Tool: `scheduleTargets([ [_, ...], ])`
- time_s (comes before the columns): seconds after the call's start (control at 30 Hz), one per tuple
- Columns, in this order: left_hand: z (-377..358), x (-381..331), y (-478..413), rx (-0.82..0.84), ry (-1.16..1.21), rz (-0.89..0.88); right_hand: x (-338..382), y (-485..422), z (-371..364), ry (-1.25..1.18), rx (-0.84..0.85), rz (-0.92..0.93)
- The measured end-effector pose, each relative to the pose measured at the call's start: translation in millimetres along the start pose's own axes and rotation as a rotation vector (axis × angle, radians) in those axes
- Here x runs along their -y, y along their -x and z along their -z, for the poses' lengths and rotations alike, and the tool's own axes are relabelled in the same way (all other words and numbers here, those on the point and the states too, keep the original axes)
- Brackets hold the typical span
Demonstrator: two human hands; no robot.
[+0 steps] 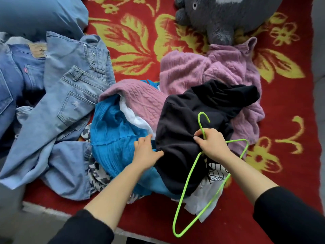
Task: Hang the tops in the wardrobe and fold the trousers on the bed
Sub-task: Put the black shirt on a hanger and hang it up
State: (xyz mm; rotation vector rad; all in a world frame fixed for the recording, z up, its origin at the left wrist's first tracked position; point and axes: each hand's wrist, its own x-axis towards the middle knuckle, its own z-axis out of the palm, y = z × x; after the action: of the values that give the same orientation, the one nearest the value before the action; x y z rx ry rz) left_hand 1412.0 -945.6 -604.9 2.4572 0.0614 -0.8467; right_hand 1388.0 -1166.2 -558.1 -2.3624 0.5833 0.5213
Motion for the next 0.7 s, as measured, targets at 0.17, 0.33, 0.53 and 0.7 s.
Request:
scheduleTargets([
  [0.17, 2.3, -19.1, -0.7, 0.196, 0.476, -0.077, -7.5, 13.9, 13.2, -0.087, -0.115, -0.004],
  [0.33, 56.0, -70.6, 26.8, 0.181, 0.601, -0.299, -5.6, 44.8, 34.0, -0.210, -0.260, -0.017],
  [0.53, 121.9, -142.9, 69.7, 0.292, 0.496, -0.516, 27.6, 96.9, 50.6, -0.510, -0.038, 0.113],
  [0.7, 160.7, -183.9, 119.2, 0.355, 0.534, -0.560, 63.2, 131.1, 74.6, -0.596, -0.175, 0.190],
])
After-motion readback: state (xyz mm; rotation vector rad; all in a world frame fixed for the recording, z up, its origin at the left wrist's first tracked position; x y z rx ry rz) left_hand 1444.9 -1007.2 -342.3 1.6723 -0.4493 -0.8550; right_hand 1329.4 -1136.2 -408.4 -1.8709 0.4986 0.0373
